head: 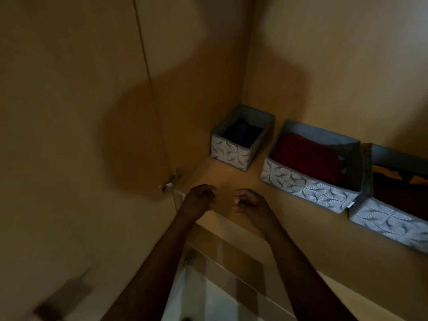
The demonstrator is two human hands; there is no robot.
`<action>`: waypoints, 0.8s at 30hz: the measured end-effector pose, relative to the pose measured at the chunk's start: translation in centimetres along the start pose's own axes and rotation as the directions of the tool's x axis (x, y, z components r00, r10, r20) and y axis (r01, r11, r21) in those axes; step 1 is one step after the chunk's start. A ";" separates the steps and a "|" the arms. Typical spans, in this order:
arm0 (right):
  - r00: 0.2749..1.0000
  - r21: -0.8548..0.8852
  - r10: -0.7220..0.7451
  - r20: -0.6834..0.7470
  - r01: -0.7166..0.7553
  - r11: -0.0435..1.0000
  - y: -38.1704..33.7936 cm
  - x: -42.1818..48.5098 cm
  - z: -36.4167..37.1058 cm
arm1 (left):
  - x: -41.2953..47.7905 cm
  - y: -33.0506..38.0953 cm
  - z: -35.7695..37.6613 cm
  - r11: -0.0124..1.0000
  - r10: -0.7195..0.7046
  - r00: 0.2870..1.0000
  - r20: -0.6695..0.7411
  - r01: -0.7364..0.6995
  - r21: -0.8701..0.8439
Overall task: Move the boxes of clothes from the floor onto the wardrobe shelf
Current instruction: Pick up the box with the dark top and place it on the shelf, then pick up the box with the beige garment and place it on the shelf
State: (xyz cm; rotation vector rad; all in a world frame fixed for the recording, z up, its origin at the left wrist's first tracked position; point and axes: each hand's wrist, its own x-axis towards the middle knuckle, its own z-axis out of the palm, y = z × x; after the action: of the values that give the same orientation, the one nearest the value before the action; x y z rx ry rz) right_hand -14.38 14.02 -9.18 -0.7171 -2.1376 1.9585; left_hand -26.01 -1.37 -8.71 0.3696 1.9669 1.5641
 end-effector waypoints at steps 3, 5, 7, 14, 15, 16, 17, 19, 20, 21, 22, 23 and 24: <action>0.989 -0.017 0.003 0.146 0.000 1.000 0.6 -1.9 0.4 | -4.3 -0.7 0.4 0.998 -0.026 0.993 -0.115 0.019 -0.061; 0.974 -0.018 0.000 0.225 0.004 1.000 1.0 -3.1 0.6 | -7.2 -1.3 0.9 0.995 -0.048 0.982 -0.183 0.031 -0.096; 0.958 -0.040 0.004 0.286 0.008 0.999 1.6 -4.3 0.8 | -10.1 -2.3 1.5 0.987 -0.088 0.963 -0.255 0.050 -0.152; 0.863 -0.089 -0.011 0.506 0.065 0.994 3.6 -10.6 5.1 | -23.0 -7.1 1.5 0.959 -0.220 0.847 -0.484 0.098 -0.266; 0.842 -0.096 -0.013 0.540 0.077 0.992 4.0 -11.7 6.1 | -24.8 -7.9 1.4 0.954 -0.238 0.824 -0.514 0.100 -0.282; 0.819 -0.112 -0.015 0.574 0.096 0.989 4.3 -12.8 7.1 | -26.6 -8.6 1.3 0.948 -0.257 0.799 -0.544 0.099 -0.302; 0.789 -0.130 -0.015 0.614 0.121 0.984 4.7 -14.4 8.4 | -29.1 -9.5 1.2 0.941 -0.279 0.765 -0.580 0.096 -0.325; 0.748 -0.162 -0.014 0.663 0.162 0.973 5.2 -17.1 10.4 | -32.7 -10.8 1.1 0.927 -0.310 0.718 -0.623 0.083 -0.366; 0.726 -0.170 -0.010 0.687 0.174 0.970 5.5 -18.3 11.3 | -34.2 -11.4 1.1 0.921 -0.322 0.704 -0.633 0.078 -0.381; 0.693 -0.177 -0.002 0.721 0.187 0.966 5.9 -20.3 12.6 | -36.6 -12.5 0.9 0.916 -0.331 0.683 -0.651 0.066 -0.396; 0.667 -0.188 0.008 0.745 0.199 0.962 6.1 -22.0 13.8 | -38.7 -13.3 0.8 0.912 -0.335 0.667 -0.665 0.051 -0.408; 0.646 -0.192 0.016 0.763 0.204 0.960 6.5 -23.7 15.0 | -40.9 -14.2 0.7 0.909 -0.340 0.649 -0.680 0.040 -0.415; 0.630 -0.199 0.026 0.776 0.206 0.958 6.8 -25.2 16.1 | -42.9 -14.9 0.8 0.906 -0.345 0.630 -0.696 0.032 -0.421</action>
State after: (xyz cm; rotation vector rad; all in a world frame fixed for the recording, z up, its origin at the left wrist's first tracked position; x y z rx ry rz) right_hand 2.47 -11.34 -12.77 0.3388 -2.8684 2.1770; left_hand 10.28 -28.53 -11.22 -0.7869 2.0830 2.0950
